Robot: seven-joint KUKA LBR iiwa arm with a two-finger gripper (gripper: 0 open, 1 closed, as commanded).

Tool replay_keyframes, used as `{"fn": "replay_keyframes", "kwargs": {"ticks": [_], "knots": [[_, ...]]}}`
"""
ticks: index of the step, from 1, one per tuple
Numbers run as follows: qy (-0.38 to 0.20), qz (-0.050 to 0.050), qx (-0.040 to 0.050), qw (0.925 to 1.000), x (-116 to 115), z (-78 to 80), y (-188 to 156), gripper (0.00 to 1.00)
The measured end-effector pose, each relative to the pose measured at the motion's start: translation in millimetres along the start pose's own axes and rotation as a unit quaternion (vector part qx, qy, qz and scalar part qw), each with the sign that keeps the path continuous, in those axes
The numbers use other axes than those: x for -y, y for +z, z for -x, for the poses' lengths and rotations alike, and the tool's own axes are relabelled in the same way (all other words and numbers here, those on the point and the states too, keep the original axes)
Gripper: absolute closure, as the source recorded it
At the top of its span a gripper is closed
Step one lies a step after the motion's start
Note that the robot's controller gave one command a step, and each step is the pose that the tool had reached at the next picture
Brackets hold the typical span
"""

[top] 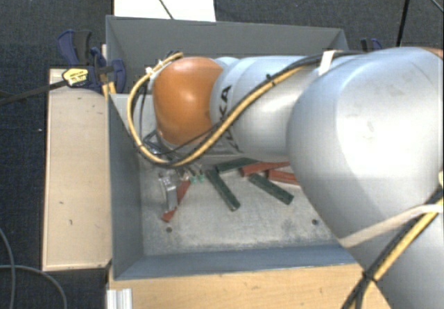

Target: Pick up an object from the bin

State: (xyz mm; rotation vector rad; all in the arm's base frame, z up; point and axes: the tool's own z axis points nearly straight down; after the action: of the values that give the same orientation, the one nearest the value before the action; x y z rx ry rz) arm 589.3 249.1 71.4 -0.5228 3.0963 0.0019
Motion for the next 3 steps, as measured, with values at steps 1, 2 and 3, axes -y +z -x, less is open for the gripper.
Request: {"fn": "replay_keyframes", "kwargs": {"ticks": [1, 2, 3], "knots": [[-0.074, 0.001, -0.0039, 0.9972, 24.6, -15.9, -37.1, 0.00], [-0.068, -0.001, 0.0022, 0.9977, 36.0, -20.2, -66.7, 0.00], [0.015, 0.000, 0.0006, 0.9999, 40.1, -24.1, -42.2, 0.00]]}}
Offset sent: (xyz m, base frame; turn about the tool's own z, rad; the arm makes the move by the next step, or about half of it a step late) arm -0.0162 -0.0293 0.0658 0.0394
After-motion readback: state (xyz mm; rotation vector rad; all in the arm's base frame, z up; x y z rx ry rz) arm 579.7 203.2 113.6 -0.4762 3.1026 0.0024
